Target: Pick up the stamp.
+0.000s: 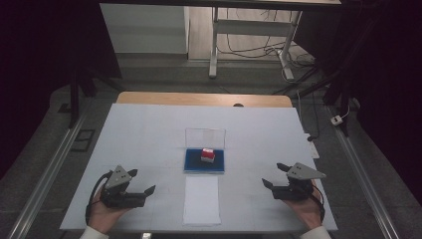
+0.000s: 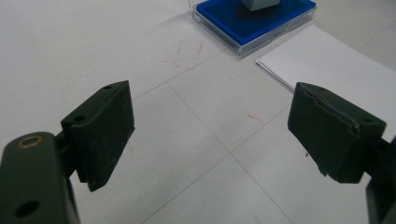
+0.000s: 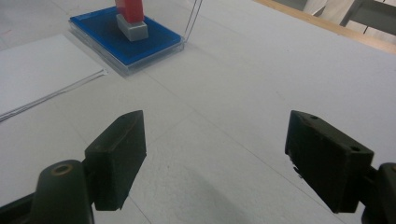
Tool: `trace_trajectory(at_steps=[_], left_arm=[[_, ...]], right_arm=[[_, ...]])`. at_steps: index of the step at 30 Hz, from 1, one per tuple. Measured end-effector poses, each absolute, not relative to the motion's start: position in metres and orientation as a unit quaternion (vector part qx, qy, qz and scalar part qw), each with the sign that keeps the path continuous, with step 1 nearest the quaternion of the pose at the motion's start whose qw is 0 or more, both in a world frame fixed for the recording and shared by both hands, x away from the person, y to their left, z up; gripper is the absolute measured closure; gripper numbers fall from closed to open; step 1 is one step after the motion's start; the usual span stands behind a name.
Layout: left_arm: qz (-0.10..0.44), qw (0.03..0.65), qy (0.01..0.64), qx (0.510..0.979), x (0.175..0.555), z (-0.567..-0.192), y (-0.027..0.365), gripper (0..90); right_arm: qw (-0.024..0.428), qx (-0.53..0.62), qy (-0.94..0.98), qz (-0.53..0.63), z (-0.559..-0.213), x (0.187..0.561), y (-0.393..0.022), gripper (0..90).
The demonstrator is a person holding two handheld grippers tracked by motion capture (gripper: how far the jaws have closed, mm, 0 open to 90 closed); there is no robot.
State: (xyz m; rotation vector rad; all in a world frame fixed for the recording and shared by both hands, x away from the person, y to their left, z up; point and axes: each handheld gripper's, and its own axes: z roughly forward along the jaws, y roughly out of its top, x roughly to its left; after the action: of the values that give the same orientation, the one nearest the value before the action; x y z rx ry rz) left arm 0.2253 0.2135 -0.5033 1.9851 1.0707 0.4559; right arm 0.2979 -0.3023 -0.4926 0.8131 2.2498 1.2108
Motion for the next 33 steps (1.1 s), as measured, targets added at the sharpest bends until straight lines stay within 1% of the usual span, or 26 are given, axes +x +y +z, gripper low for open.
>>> trace_trajectory(at_steps=[21,33], left_arm=[[0.185,0.401,0.433,0.786,0.226,-0.503,0.214,15.4],[0.185,0.4,0.434,0.786,0.228,-0.504,0.213,15.9]], right_arm=[[0.223,0.293,0.818,0.442,-0.489,0.297,-0.303,21.6],[0.207,0.288,0.821,0.447,-0.478,0.302,-0.293,23.2]])
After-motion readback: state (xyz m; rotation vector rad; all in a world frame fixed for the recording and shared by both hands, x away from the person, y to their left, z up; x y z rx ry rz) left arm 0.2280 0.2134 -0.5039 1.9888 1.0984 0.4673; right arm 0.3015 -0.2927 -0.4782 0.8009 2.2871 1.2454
